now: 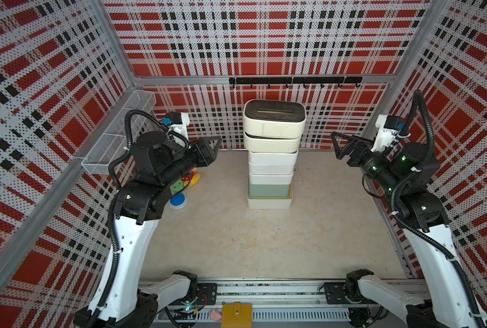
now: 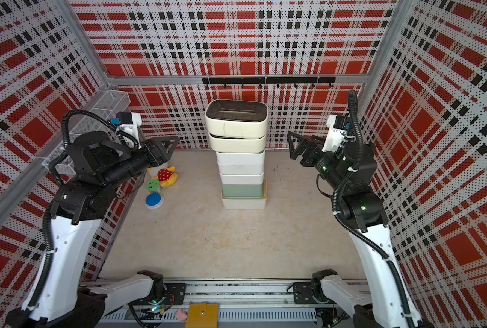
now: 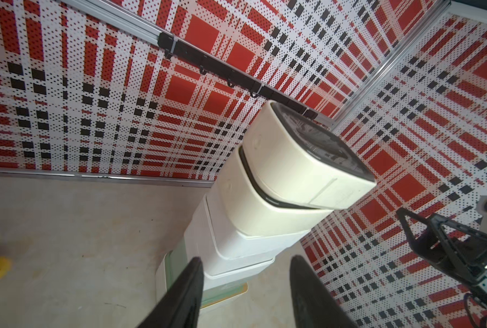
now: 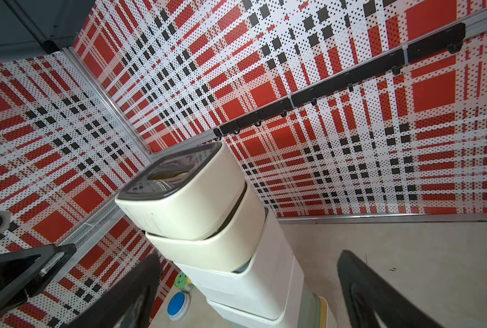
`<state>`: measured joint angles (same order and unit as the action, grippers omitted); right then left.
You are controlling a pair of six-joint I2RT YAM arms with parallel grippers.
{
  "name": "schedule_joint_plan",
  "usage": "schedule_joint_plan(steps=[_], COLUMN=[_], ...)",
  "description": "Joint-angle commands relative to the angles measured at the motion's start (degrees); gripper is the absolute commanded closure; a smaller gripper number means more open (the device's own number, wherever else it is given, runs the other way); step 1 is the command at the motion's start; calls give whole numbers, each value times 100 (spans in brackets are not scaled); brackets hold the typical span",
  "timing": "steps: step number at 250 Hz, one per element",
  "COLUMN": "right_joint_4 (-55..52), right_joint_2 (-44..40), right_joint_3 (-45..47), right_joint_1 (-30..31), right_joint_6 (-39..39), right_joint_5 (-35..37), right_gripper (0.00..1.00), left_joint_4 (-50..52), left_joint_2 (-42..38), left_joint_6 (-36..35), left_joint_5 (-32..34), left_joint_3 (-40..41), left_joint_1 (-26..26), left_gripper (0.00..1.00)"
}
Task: Stack the tissue boxes
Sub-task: Adjust the tissue box on the tissue box, then reset both arms
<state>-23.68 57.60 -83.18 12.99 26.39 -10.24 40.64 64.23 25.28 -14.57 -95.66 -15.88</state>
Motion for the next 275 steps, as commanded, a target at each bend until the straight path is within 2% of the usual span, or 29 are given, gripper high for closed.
schedule_joint_plan(steps=[1,34,69,105,132,166,197,242,275], right_joint_4=[453,561,984,973,1427,1869,2056,3526,3514], right_joint_2=[-456,-905,-1491,-1648,-1688,-1762,-1572,-1175,-872], right_joint_3=[507,1272,2474,3223,3812,4492,4897,5717,5722], right_joint_1=[-7,-7,-8,-7,-7,-7,-7,-23,-178], right_joint_6=[-265,-352,-383,-578,-984,-1131,-1344,-1577,-1838], right_joint_5=[106,141,1023,2002,2006,2262,2635,3253,3501], right_gripper=[0,0,0,0,0,0,0,0,0], left_joint_4=[470,501,-83,-868,-1610,-3147,-4117,-4703,-5764], left_joint_2=[-435,-900,-1281,-1259,-1174,-1429,-1659,-1173,-719], left_joint_6=[-533,-646,-439,-291,-138,-234,-531,-878,-1461], left_joint_5=[556,1292,2005,3319,4135,5125,5579,6481,6291], left_joint_3=[592,1577,2833,3832,4567,5725,6476,6750,7089], left_joint_1=[-244,-501,-530,-504,-404,-368,-204,-29,64], left_gripper=[39,21,0,0,1,1,1,1,1])
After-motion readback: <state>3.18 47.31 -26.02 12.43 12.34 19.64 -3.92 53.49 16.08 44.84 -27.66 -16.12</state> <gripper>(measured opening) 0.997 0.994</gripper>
